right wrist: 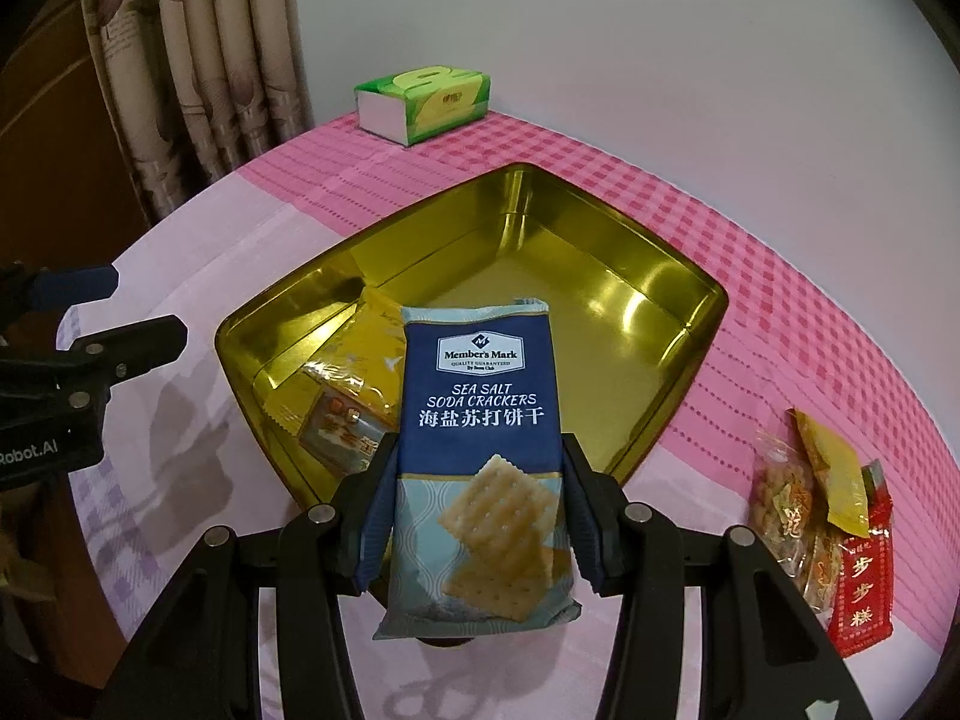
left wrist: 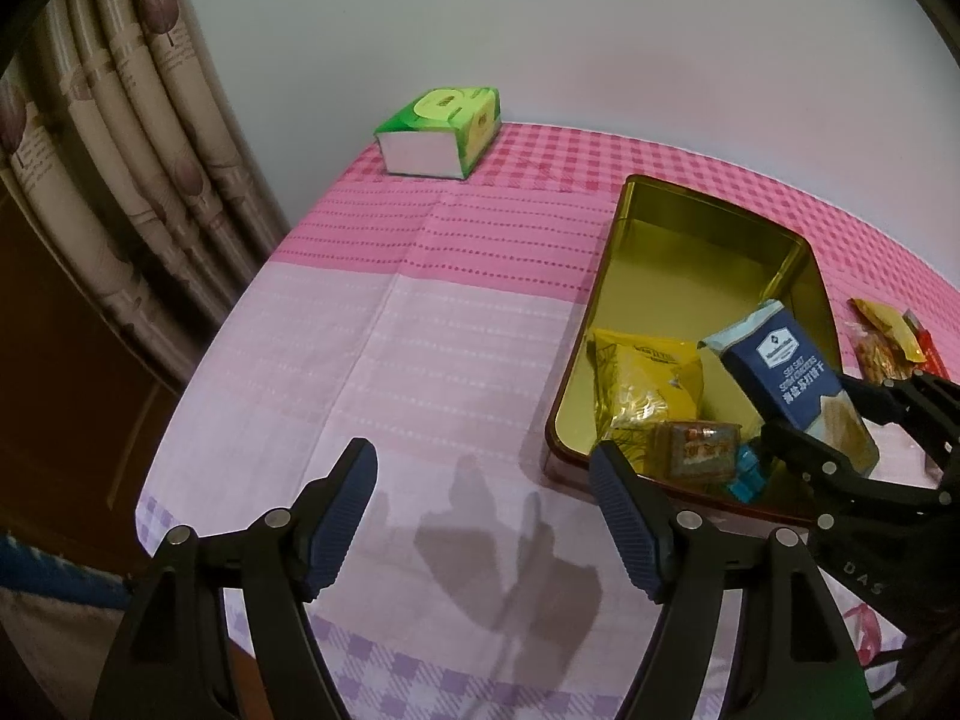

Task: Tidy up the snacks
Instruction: 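Lower the blue soda cracker pack into the tin with the right gripper and release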

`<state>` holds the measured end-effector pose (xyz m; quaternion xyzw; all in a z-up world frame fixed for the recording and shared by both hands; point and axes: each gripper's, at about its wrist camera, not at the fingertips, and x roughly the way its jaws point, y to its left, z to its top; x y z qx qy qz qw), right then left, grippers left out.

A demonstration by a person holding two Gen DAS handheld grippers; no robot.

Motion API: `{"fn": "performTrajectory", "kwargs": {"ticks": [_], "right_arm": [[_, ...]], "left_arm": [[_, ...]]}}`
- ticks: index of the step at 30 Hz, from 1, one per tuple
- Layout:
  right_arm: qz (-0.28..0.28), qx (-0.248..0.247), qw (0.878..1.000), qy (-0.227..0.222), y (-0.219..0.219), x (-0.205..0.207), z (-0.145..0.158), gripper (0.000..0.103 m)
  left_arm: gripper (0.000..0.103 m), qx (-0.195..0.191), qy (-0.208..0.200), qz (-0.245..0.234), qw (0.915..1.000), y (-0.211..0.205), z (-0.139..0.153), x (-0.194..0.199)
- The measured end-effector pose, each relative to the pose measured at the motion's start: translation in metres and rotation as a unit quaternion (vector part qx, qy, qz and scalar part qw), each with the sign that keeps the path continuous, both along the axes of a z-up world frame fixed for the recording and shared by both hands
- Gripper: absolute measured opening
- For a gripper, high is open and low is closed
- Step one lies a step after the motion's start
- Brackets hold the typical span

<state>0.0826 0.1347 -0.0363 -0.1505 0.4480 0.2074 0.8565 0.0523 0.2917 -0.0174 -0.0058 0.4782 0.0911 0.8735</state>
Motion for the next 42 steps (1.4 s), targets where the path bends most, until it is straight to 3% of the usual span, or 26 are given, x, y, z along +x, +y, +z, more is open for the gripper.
{"fn": "performTrajectory", "kwargs": {"ticks": [18, 25, 28, 35, 42], "right_arm": [[0.0, -0.005, 1.0, 0.013, 0.003, 0.003, -0.009, 0.05], [-0.002, 0.003, 1.0, 0.001, 0.0, -0.001, -0.001, 0.067], [-0.011, 0.016, 1.0, -0.008, -0.008, -0.006, 0.008, 0.068], [-0.057, 0.021, 0.998, -0.025, -0.065, -0.022, 0.023, 0.068], [-0.155, 0.004, 0.988, -0.017, -0.163, -0.034, 0.017, 0.068]], "left_arm": [[0.075, 0.001, 0.003, 0.001, 1.0, 0.002, -0.003, 0.001], [0.075, 0.001, 0.001, -0.001, 1.0, 0.001, -0.003, 0.001], [0.075, -0.001, -0.002, -0.003, 1.0, 0.001, -0.004, 0.001], [0.075, 0.001, -0.001, -0.004, 1.0, 0.0, -0.003, 0.0], [0.075, 0.012, -0.003, -0.014, 0.9998, -0.009, -0.001, 0.0]]}}
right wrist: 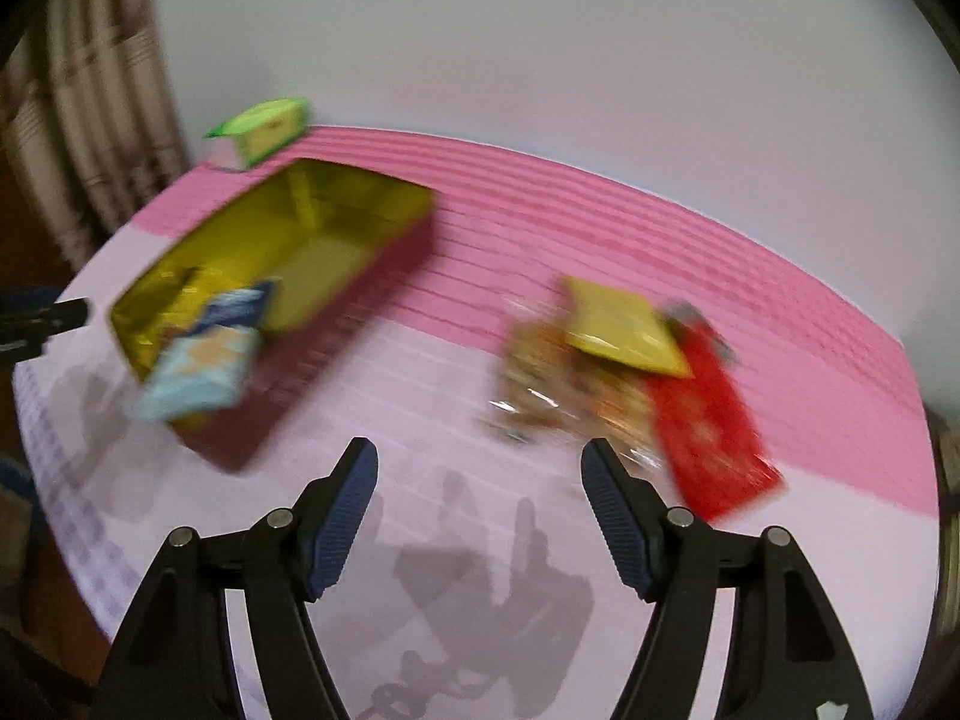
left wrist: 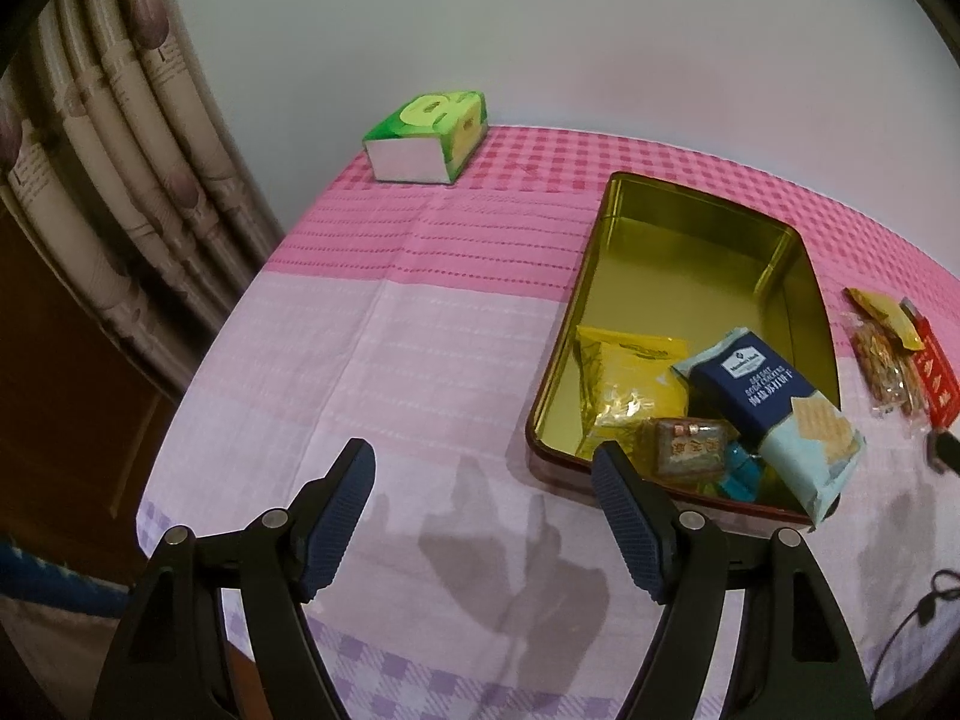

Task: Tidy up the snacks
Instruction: 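Lower the blue soda cracker pack into the tin with the right gripper and release, then grasp the pink heart-wrapped candy with the right gripper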

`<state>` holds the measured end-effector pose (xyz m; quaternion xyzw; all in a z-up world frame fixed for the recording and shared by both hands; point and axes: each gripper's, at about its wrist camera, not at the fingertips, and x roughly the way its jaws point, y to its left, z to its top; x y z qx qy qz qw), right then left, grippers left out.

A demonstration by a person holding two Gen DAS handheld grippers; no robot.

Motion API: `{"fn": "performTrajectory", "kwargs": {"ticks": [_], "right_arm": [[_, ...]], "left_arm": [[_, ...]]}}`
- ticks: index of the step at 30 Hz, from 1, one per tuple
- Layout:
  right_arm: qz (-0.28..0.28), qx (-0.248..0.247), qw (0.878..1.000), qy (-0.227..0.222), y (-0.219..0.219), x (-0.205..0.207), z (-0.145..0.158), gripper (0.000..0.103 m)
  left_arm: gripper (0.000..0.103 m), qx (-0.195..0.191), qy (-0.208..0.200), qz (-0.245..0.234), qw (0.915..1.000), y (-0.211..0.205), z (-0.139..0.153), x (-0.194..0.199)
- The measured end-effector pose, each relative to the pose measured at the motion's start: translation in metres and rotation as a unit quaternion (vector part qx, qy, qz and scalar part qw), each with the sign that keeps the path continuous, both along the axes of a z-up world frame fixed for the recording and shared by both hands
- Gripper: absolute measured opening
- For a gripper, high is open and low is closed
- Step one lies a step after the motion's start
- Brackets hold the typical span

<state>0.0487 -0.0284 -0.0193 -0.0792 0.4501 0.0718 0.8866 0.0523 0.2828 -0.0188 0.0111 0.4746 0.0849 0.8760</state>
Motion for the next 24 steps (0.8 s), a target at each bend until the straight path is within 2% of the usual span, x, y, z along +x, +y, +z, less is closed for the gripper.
{"fn": "performTrajectory", "kwargs": {"ticks": [4, 8, 14, 21, 23, 24], "right_arm": [[-0.06, -0.006, 0.998, 0.012, -0.052, -0.006, -0.01, 0.068], [-0.095, -0.007, 0.995, 0.027, -0.085, -0.014, -0.025, 0.068], [-0.118, 0.017, 0.992, 0.042, -0.104, -0.014, -0.038, 0.068], [-0.131, 0.04, 0.989, 0.048, -0.104, -0.005, -0.05, 0.068], [-0.134, 0.043, 0.989, 0.05, -0.106, -0.003, -0.053, 0.066], [-0.136, 0.043, 0.989, 0.05, -0.107, -0.002, -0.054, 0.061]], "left_arm": [[0.075, 0.003, 0.001, -0.006, 1.0, -0.005, 0.0, 0.0], [0.076, 0.002, -0.001, -0.01, 0.9999, -0.009, 0.001, 0.0], [0.076, -0.004, -0.01, -0.018, 0.9998, -0.014, 0.002, 0.001], [0.076, -0.003, -0.013, -0.026, 0.9996, -0.026, 0.002, -0.001], [0.076, -0.003, -0.018, -0.031, 0.9993, -0.031, 0.004, -0.001], [0.076, -0.002, -0.019, -0.033, 0.9993, -0.034, 0.005, -0.001]]}}
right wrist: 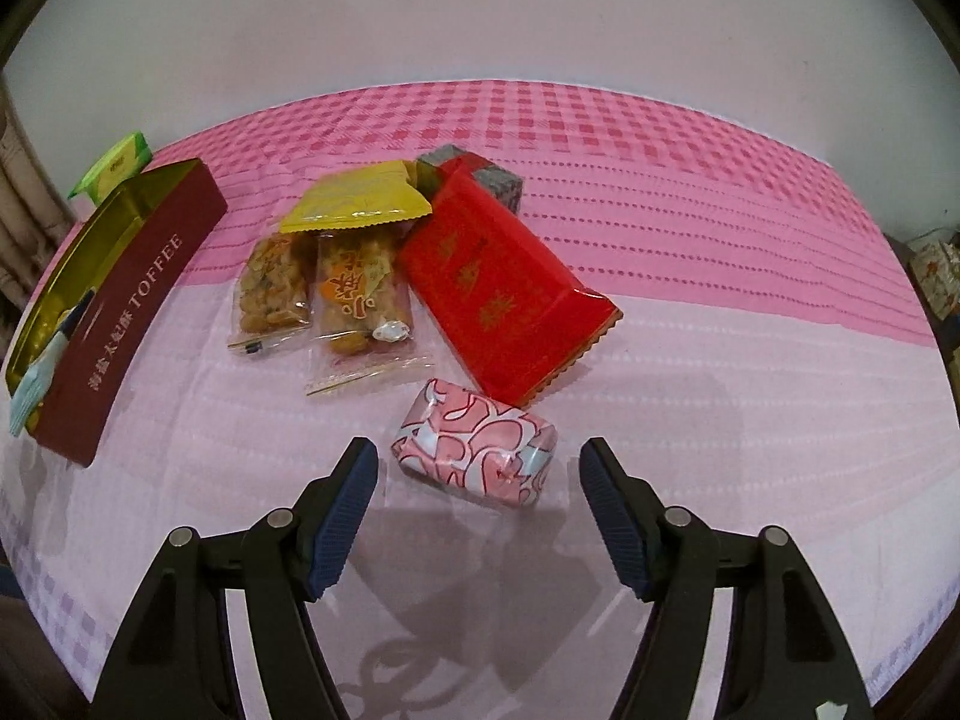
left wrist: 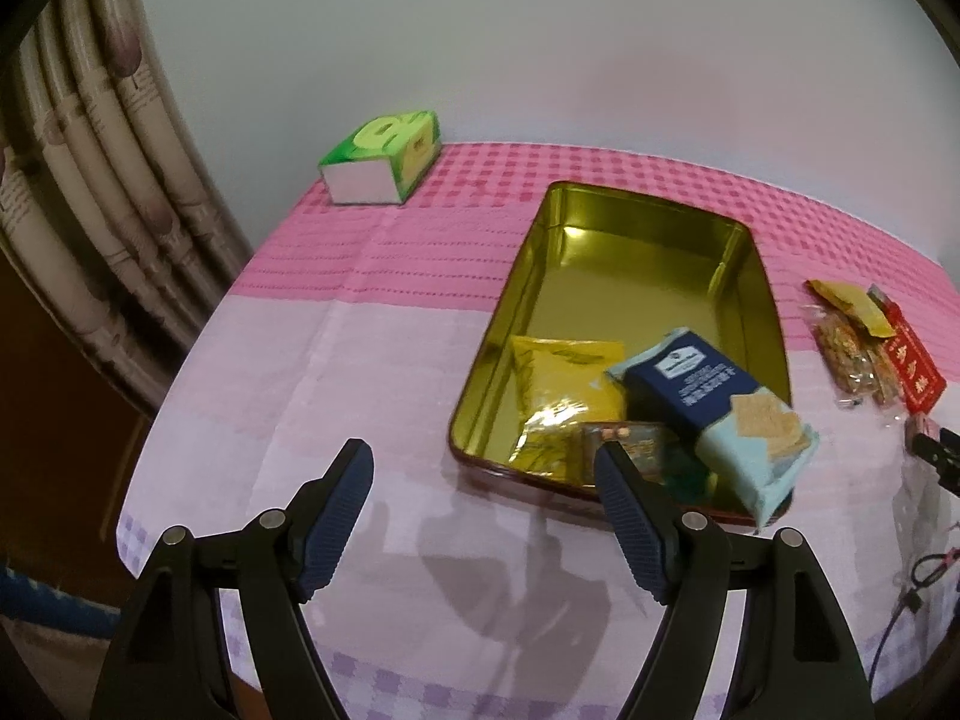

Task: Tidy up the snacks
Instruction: 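Grasp the pink heart-wrapped candy with the right gripper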

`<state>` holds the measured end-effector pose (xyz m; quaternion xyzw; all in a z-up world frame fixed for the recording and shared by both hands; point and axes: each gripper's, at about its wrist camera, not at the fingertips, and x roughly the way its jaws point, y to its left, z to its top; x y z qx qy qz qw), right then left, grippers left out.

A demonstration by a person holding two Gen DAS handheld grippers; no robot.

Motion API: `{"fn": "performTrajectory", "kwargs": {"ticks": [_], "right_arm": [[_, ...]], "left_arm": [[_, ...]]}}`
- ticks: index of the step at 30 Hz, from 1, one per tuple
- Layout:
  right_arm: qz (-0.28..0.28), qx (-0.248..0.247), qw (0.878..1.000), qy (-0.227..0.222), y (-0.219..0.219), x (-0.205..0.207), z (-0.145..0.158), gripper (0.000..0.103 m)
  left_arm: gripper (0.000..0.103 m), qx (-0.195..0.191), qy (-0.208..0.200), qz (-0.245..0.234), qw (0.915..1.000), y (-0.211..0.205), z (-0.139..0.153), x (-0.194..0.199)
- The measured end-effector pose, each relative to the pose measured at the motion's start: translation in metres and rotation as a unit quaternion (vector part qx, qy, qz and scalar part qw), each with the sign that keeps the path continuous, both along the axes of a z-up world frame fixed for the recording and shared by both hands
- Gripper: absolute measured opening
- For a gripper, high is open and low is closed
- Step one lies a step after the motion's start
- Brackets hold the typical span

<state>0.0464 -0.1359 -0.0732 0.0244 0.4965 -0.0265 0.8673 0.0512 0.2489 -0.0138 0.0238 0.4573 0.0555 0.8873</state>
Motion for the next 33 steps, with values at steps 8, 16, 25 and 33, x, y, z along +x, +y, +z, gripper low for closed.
{"fn": "performTrajectory", "kwargs": {"ticks": [8, 16, 25, 33], "right_arm": [[0.008, 0.012, 1.0, -0.01, -0.002, 0.001, -0.003, 0.052], [0.015, -0.005, 1.0, -0.023, -0.011, -0.008, -0.002, 0.051], [-0.011, -0.029, 0.999, -0.035, -0.047, -0.015, 0.003, 0.05], [-0.029, -0.04, 0.998, -0.044, -0.081, -0.009, -0.006, 0.05]], "left_arm": [[0.077, 0.008, -0.003, -0.03, 0.9995, -0.037, 0.009, 0.0], [0.077, 0.0, 0.007, -0.098, 0.9952, -0.108, 0.008, 0.007], [0.077, -0.026, 0.014, -0.151, 0.9881, -0.182, -0.002, 0.022], [0.077, -0.046, 0.03, -0.151, 0.987, -0.207, -0.019, 0.042]]}}
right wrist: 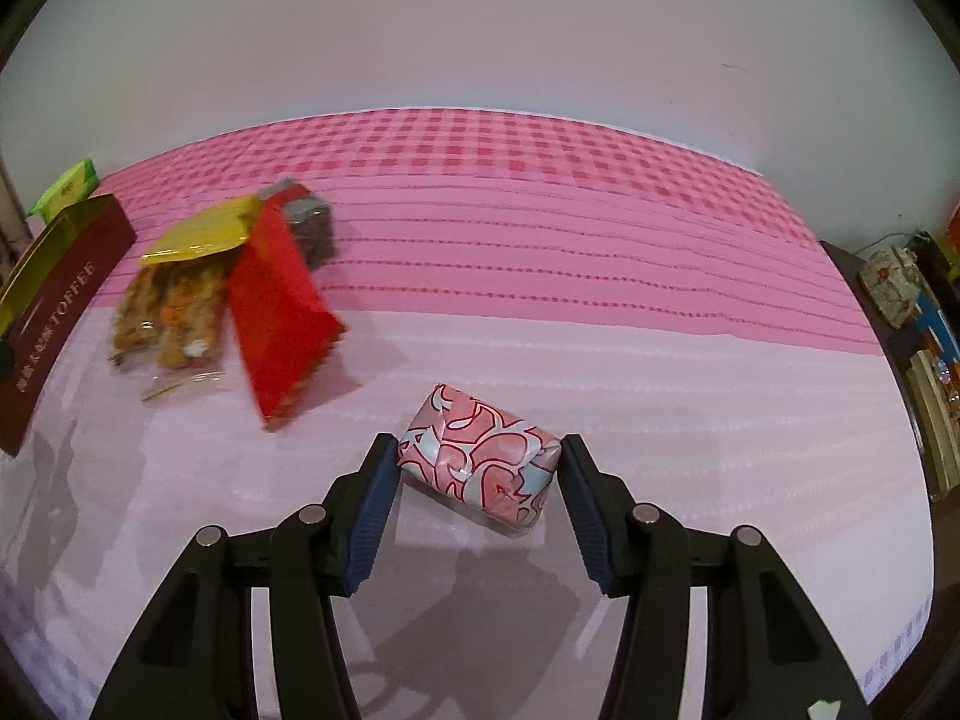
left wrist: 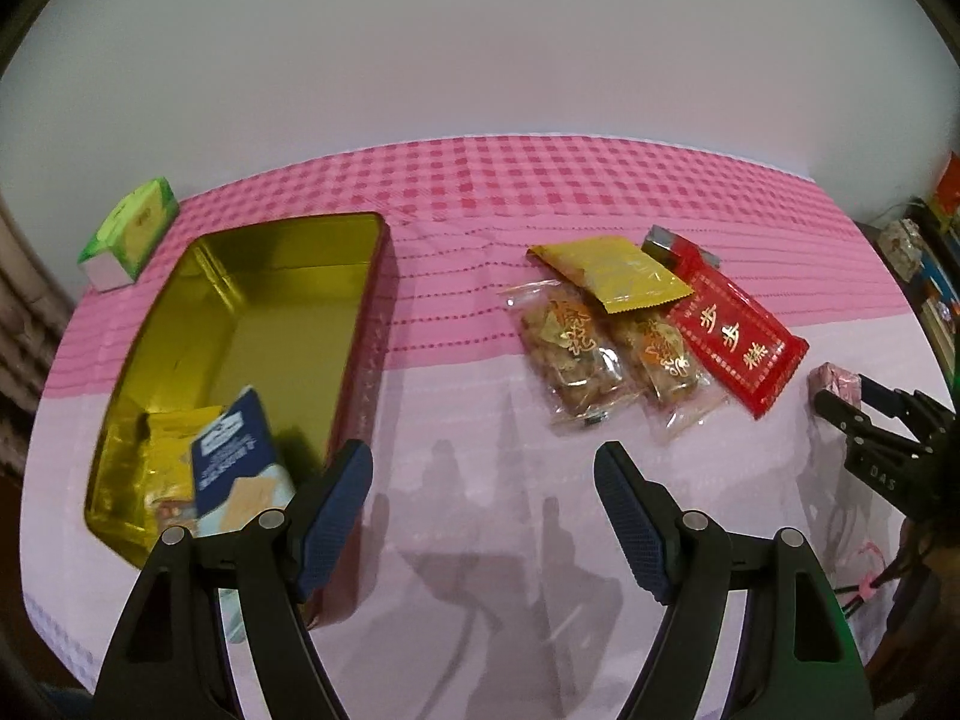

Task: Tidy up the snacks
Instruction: 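Grasp the pink heart-wrapped candy with the right gripper, then grasp the clear twisted-dough snack bag with the left gripper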

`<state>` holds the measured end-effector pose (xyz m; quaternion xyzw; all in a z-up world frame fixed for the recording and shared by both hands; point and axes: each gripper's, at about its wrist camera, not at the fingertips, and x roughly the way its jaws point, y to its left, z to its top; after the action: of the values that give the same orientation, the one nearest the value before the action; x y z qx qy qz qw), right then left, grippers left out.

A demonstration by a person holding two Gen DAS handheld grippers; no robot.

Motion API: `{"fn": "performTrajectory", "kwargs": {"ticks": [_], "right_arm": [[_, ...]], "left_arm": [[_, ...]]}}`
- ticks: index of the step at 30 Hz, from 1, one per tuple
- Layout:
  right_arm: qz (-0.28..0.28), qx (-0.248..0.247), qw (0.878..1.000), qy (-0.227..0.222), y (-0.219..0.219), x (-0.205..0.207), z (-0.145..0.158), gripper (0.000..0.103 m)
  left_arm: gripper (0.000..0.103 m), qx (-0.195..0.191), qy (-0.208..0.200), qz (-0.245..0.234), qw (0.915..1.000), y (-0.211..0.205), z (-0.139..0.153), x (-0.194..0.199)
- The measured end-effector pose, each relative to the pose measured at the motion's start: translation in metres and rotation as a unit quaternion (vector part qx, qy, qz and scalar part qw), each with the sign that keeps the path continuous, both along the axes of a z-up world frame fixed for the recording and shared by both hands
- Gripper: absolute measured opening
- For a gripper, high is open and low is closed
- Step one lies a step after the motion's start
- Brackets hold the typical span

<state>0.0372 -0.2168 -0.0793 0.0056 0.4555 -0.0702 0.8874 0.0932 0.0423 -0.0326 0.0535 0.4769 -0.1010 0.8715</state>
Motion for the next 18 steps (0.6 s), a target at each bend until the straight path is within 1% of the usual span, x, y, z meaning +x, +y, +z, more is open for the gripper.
{"fn": "performTrajectory", "kwargs": {"ticks": [5, 8, 14, 18], "right_arm": [[0.005, -0.008, 1.0, -0.018, -0.004, 0.005, -0.002, 0.05], [0.008, -0.008, 1.0, -0.028, -0.005, 0.009, -0.003, 0.05], [0.001, 0.015, 0.999, -0.039, -0.012, 0.01, -0.009, 0.05], [0.001, 0.017, 0.999, -0.041, -0.012, 0.01, -0.01, 0.05]], "left_arm": [[0.077, -0.021, 0.013, 0.014, 0.9996, -0.001, -0.008, 0.012], [0.077, -0.026, 0.019, 0.02, 0.9993, -0.004, -0.014, 0.019], [0.077, -0.027, 0.03, 0.013, 0.9991, -0.022, -0.021, 0.034], [0.077, -0.022, 0.028, 0.008, 0.9993, -0.035, -0.023, 0.045]]}}
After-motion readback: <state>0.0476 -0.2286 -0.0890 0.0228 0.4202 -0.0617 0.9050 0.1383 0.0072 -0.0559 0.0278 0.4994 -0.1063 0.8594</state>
